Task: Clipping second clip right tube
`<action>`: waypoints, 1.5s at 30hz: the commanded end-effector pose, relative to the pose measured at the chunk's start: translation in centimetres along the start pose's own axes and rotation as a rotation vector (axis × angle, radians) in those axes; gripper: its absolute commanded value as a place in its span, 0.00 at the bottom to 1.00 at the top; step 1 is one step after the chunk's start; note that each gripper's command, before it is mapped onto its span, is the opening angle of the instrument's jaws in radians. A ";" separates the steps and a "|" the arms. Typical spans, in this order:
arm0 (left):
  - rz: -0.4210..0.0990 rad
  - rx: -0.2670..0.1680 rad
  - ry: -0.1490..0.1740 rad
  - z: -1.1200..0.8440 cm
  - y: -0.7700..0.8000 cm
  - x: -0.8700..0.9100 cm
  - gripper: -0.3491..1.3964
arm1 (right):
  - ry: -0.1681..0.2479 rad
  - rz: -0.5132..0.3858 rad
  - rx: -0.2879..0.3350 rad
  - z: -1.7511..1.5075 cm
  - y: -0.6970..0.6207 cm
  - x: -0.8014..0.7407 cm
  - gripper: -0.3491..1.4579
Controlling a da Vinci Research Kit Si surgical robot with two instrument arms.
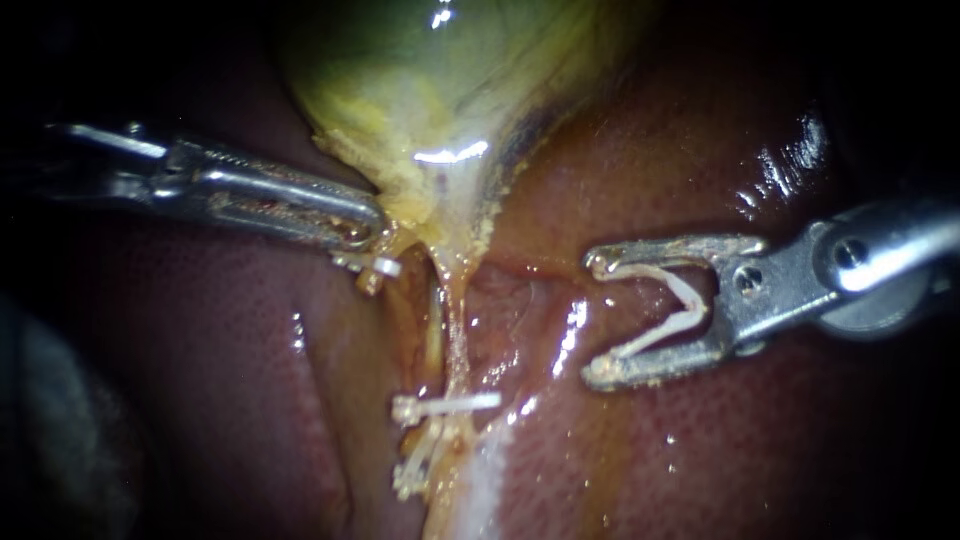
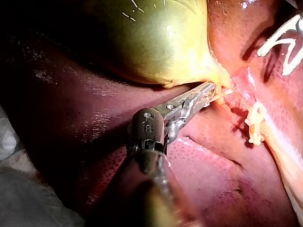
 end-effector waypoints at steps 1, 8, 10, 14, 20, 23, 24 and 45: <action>0.000 -0.003 -0.001 -0.04 0.02 0.01 0.00 | 0.000 0.000 0.000 0.00 0.00 0.00 0.46; -0.010 -0.005 0.000 -0.52 0.24 0.11 0.00 | -0.003 0.000 0.001 0.01 -0.01 0.01 0.46; -0.015 0.002 0.004 -0.67 0.33 0.18 0.00 | 0.003 0.001 0.000 0.01 -0.01 0.02 0.46; -0.029 0.003 0.008 -0.76 0.43 0.27 0.00 | 0.023 0.006 -0.005 0.02 -0.01 0.07 0.47; -0.028 0.005 0.009 -0.73 0.44 0.26 0.00 | 0.076 0.069 0.036 0.16 -0.04 0.23 0.46; -0.028 0.006 0.009 -0.72 0.44 0.26 0.00 | 0.102 0.134 0.063 0.31 -0.05 0.29 0.46; -0.029 0.006 0.009 -0.72 0.44 0.26 0.00 | 0.109 0.152 0.068 0.36 -0.05 0.31 0.46; -0.030 0.007 0.010 -0.70 0.45 0.27 0.00 | 0.233 0.476 0.155 1.48 0.10 0.25 0.46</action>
